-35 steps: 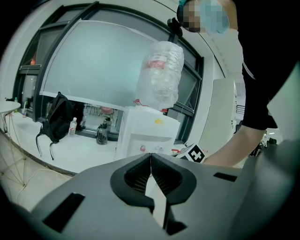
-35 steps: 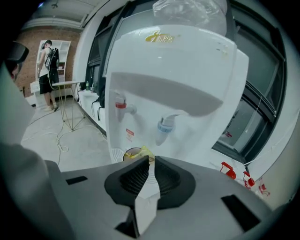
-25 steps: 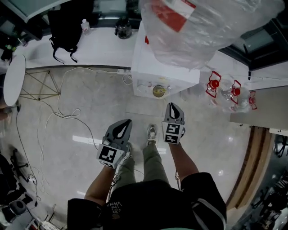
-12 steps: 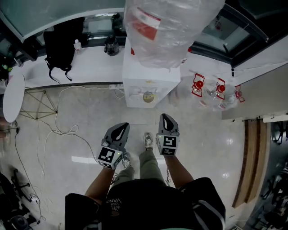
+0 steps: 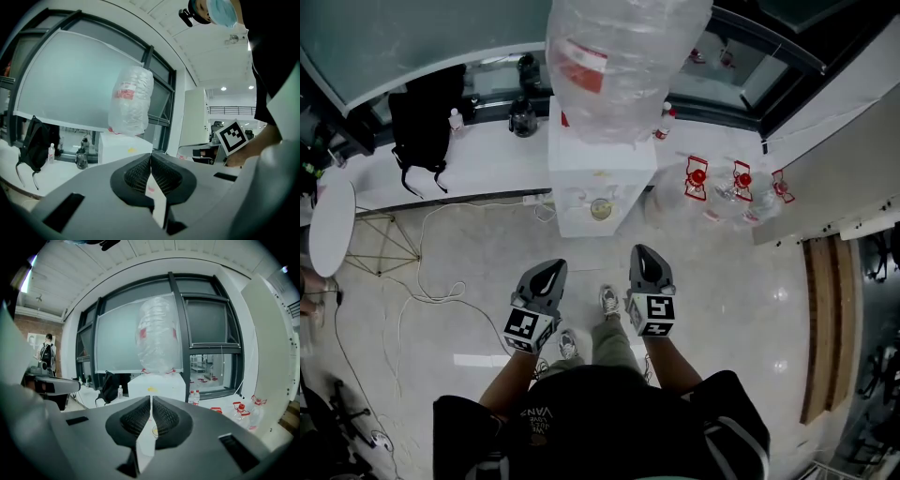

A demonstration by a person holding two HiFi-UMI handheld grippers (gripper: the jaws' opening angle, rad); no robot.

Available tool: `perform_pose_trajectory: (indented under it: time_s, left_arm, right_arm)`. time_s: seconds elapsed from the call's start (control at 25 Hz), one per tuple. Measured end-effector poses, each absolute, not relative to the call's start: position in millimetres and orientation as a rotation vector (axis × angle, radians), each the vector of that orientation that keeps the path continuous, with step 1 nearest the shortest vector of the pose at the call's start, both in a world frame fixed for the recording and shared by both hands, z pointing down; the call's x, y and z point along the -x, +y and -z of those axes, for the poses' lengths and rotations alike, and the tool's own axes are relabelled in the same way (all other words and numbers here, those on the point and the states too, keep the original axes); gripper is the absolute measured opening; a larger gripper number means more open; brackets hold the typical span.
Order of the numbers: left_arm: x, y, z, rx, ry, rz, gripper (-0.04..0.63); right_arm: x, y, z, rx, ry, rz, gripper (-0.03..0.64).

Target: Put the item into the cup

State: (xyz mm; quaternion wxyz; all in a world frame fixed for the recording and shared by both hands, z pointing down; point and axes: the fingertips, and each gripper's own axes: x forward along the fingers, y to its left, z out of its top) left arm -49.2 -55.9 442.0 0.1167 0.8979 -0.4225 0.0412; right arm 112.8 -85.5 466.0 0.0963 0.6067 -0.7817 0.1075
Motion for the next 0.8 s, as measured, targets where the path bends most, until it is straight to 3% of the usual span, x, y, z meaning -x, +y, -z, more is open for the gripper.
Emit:
perform_pose_trajectory:
  time_s: [0.8]
  left_arm:
    - [53.1, 3.8, -409.9, -2.724, -1.134, -0.081, 0.02]
  right_arm:
    - [-87.3, 8.4, -403.5, -1.797, -2.442, -0.266, 0.049]
